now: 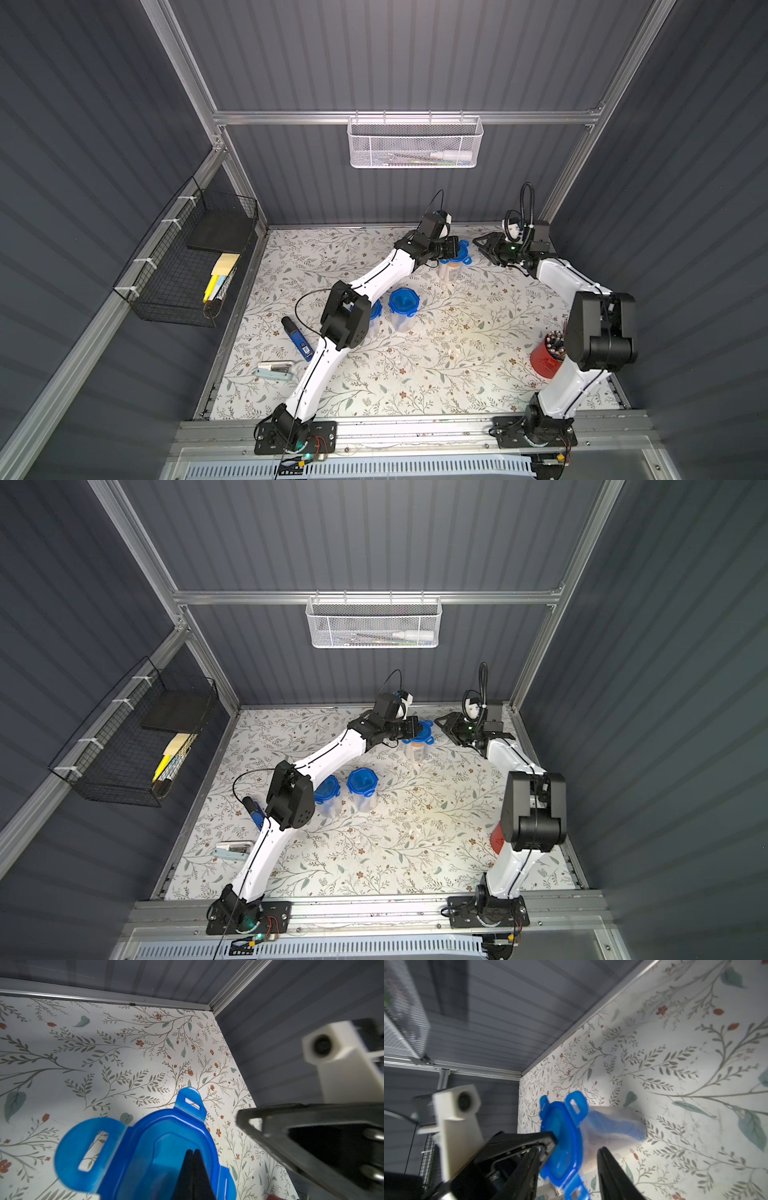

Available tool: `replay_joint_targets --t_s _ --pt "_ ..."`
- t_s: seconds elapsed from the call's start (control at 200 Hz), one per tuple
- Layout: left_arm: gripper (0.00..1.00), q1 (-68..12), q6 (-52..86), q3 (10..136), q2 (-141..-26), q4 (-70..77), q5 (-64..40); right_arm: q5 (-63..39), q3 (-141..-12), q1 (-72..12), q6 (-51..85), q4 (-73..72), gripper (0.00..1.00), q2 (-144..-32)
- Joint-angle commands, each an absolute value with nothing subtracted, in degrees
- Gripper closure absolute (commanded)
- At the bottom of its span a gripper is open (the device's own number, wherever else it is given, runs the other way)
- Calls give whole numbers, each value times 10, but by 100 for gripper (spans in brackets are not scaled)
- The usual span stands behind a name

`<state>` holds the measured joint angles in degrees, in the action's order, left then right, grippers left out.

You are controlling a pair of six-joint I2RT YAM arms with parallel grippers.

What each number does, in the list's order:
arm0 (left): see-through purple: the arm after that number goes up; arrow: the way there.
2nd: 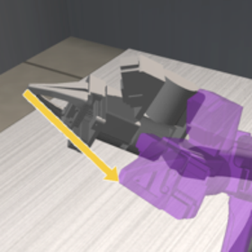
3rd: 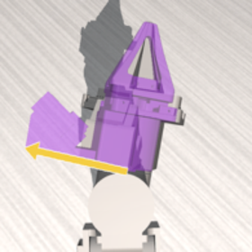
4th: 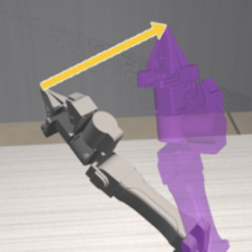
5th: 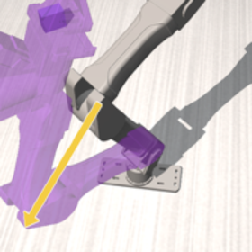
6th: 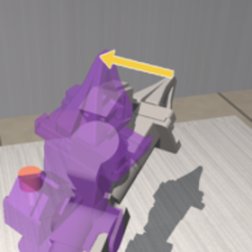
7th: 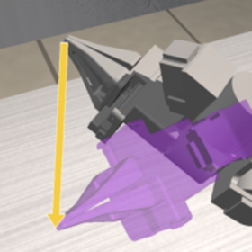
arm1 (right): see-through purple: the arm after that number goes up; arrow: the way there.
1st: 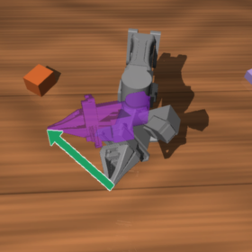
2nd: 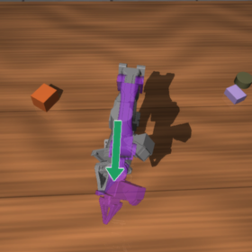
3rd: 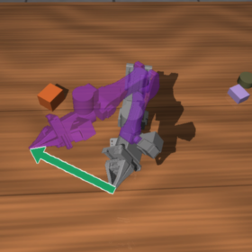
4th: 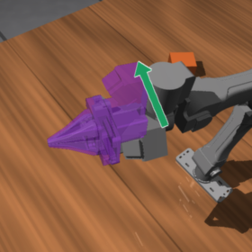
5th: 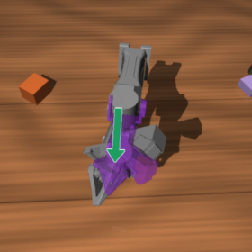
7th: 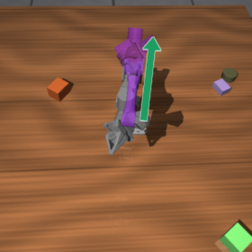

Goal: Take out toiletry kits
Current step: Unfasten the latch on the container, then open the lid of the container.

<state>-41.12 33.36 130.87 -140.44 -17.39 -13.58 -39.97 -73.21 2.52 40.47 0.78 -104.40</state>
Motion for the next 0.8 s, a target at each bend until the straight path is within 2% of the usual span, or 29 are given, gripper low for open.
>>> replay_joint_targets --t_s 0.0,0.35,0.555,0.675,0.795 --pt "100 -409 318 1278 -1433 -315 -126 -424 -761 21 402 22 51 -1071" --pt "100 -409 320 1280 -1440 -310 -132 -453 -771 -2 457 -93 51 -1118" --pt "100 -409 321 1278 -1444 -309 -134 -459 -772 -8 490 -163 54 -1139" --pt "100 -409 321 1276 -1444 -307 -135 -463 -781 -11 508 -177 61 -1153" --pt "100 -410 320 1275 -1444 -306 -138 -463 -768 -13 527 -221 78 -1152"
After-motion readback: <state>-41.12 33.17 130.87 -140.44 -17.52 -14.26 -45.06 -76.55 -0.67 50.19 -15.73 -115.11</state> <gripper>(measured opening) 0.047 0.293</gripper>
